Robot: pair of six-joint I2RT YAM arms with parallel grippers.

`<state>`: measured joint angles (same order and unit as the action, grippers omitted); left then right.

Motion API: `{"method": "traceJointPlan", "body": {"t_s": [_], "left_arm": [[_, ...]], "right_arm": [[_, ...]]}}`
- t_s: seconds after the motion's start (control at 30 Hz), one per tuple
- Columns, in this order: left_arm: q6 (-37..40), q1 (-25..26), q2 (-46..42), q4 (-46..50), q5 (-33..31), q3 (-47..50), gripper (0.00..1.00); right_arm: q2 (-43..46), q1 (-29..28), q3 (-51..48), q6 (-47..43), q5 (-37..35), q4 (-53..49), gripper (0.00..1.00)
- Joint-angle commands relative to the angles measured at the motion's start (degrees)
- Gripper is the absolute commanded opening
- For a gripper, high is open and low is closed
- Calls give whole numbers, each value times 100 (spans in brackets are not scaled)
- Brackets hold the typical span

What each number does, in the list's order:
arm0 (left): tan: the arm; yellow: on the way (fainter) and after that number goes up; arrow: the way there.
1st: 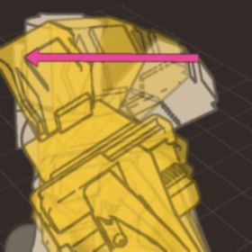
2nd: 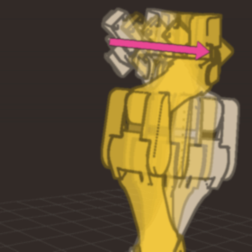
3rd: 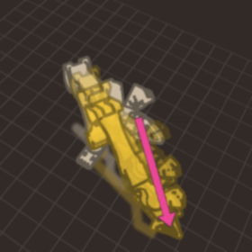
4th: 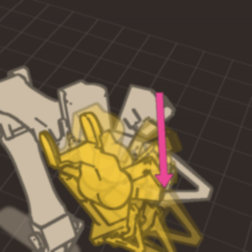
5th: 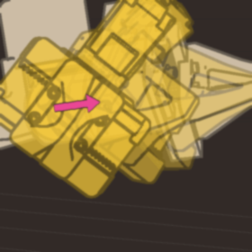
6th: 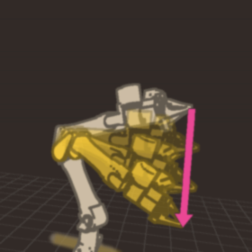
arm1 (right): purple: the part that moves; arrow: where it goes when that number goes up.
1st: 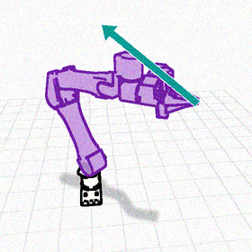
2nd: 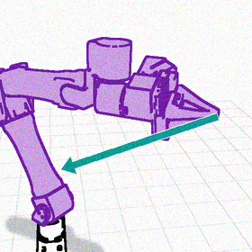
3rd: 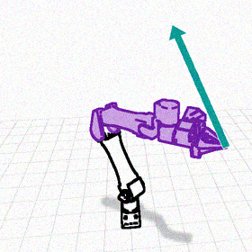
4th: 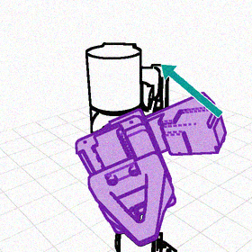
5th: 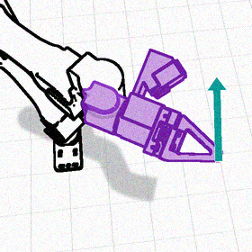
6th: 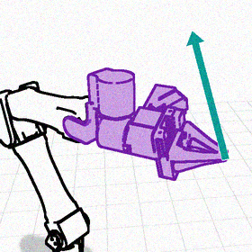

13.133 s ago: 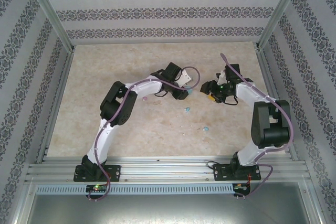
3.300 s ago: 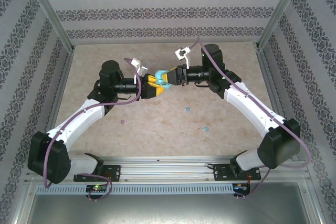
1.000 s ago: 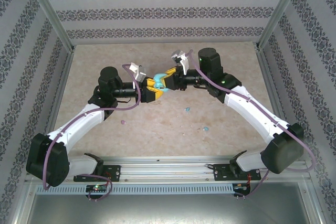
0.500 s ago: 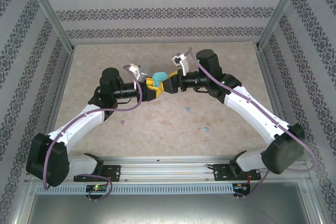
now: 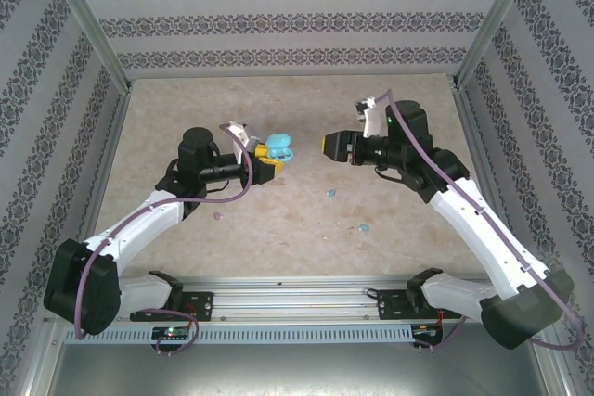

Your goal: Insert the wireless bluetooth earbuds into the charging case

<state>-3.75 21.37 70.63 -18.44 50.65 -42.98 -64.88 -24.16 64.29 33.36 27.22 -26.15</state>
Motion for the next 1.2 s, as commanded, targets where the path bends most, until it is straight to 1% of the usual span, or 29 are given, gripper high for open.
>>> {"method": "traceJointPlan", "body": {"t_s": [0.0,0.13,0.2,0.27,0.47,0.6,0.7,0.83,1.17], "left_arm": [[155,-5,-103,-15,-70,66,17],[202,-9,-68,2,-69,66,17],[267,-2,-58,82,-71,53,17],[321,-9,-45,159,-66,30,17],[374,-8,-11,199,-84,66,17],[374,1,1,123,-106,142,17],[384,0,2,104,-130,189,17],[393,4,17,94,-132,215,16],[428,7,153,19,-147,180,17]], "right_arm": [[-73,168,-652,1286,-473,-287,52],[-221,182,-1404,1945,-732,49,45],[-403,166,-1675,2137,-808,295,41],[-646,150,-1761,2182,-822,407,40],[-1452,57,-1789,2194,-914,786,40],[-1963,26,-1698,2179,-988,919,34],[-2283,-2,-1618,2171,-1010,956,33],[-2557,-33,-1578,2223,-995,1106,32],[-2921,-37,-1543,2192,-1014,1266,29]]}}
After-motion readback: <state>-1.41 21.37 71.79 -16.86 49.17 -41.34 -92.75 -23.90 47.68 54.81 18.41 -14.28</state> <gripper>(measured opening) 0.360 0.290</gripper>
